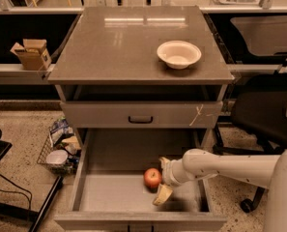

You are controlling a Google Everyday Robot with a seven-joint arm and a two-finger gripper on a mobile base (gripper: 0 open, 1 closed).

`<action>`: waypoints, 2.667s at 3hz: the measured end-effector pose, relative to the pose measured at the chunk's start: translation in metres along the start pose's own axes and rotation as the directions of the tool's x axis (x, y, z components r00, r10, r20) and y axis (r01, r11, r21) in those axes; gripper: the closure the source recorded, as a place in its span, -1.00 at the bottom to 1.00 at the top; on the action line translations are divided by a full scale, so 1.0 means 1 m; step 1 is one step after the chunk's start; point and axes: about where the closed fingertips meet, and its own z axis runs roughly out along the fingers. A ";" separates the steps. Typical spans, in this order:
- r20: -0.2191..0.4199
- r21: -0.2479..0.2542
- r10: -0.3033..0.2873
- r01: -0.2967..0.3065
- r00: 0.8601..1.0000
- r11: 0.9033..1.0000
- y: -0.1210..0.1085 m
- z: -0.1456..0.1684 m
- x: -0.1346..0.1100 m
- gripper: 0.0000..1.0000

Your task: Pick apple from middle drawer and place on counter

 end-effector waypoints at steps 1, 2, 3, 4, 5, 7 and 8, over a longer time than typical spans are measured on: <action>0.067 -0.011 0.010 -0.009 0.998 1.000 -0.009 0.025 0.001 -0.53; 0.171 -0.024 -0.003 0.007 0.985 1.000 -0.014 0.041 -0.022 0.10; 0.227 -0.033 -0.008 0.015 0.974 0.999 -0.018 0.044 -0.041 0.56; 0.219 -0.132 -0.045 0.075 0.975 0.988 0.001 0.025 -0.079 0.99; 0.183 -0.164 -0.160 0.191 0.970 0.968 -0.018 -0.045 -0.147 1.00; 0.057 -0.071 -0.434 0.438 0.899 0.896 -0.089 -0.223 -0.306 1.00; 0.001 -0.034 -0.505 0.505 0.863 0.863 -0.109 -0.293 -0.363 1.00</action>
Offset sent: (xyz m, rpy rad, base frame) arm 0.0310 0.0490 -0.0225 0.2311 -0.0330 0.0444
